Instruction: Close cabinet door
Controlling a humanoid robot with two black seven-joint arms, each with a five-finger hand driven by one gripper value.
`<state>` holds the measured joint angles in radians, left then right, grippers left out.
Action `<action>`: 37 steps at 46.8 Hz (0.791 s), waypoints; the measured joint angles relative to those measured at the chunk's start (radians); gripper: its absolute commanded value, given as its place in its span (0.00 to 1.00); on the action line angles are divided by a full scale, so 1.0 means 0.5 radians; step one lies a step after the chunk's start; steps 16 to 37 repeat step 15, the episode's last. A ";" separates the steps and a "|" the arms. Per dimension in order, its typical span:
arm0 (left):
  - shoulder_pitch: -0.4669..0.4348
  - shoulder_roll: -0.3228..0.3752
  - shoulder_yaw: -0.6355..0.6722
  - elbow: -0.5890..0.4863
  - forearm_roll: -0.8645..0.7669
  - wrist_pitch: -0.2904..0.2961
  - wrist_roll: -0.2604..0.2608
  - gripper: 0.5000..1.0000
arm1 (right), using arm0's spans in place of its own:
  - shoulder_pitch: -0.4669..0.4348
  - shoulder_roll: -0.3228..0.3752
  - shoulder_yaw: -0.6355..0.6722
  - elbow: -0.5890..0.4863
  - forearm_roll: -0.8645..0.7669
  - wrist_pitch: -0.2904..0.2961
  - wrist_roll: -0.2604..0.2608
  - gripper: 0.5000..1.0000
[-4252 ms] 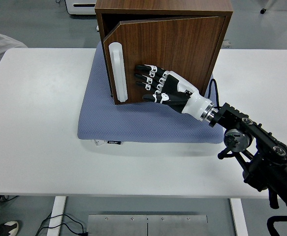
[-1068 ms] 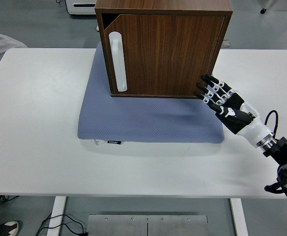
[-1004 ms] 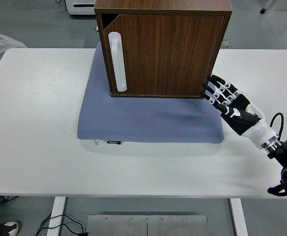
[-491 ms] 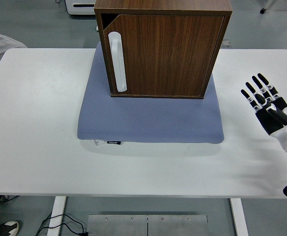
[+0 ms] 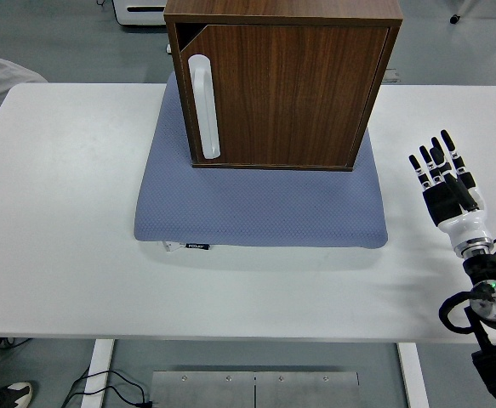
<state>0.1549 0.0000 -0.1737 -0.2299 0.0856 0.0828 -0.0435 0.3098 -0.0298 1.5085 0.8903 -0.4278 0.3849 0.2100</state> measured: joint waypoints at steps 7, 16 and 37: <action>0.000 0.000 0.000 0.000 0.000 0.000 0.000 1.00 | 0.061 0.001 0.005 -0.062 0.000 0.000 0.001 1.00; 0.000 0.000 0.001 0.000 0.000 0.000 0.000 1.00 | 0.098 0.002 0.033 -0.108 0.006 0.000 0.001 1.00; 0.000 0.000 0.001 0.000 0.000 0.000 0.000 1.00 | 0.098 0.002 0.033 -0.108 0.006 0.000 0.001 1.00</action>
